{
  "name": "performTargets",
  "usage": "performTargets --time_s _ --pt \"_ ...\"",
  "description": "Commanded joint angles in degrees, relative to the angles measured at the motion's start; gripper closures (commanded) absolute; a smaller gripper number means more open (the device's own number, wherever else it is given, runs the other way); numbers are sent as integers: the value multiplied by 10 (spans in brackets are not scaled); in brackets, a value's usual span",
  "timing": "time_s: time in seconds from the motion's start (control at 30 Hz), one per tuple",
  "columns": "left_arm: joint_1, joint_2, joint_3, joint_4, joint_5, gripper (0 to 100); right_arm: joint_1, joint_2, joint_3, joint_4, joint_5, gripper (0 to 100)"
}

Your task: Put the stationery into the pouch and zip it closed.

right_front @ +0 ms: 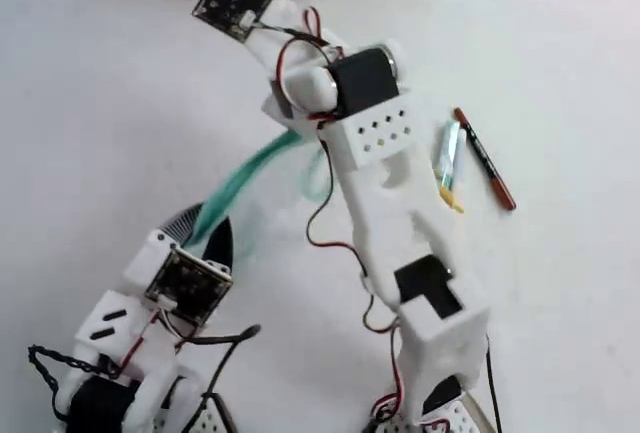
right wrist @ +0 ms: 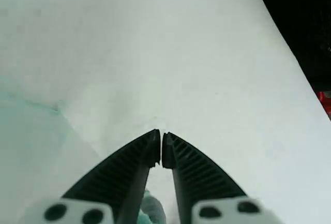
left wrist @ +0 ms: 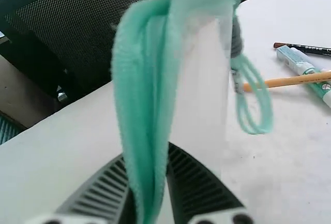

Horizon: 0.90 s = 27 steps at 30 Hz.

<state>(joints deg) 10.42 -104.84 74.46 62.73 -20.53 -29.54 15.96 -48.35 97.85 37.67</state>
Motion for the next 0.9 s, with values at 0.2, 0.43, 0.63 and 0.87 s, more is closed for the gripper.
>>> performTargets --time_s 0.2,0.43,0.63,0.87 --pt "-52 20 69 -92 18 977 4 -153 124 -2 11 979" --pt "-53 20 76 -72 18 977 36 -155 141 -62 -40 974" --pt "-53 20 79 -58 -17 977 98 -166 171 -116 -61 899" --pt "-51 19 90 -69 -29 977 124 -164 306 -211 -60 735"
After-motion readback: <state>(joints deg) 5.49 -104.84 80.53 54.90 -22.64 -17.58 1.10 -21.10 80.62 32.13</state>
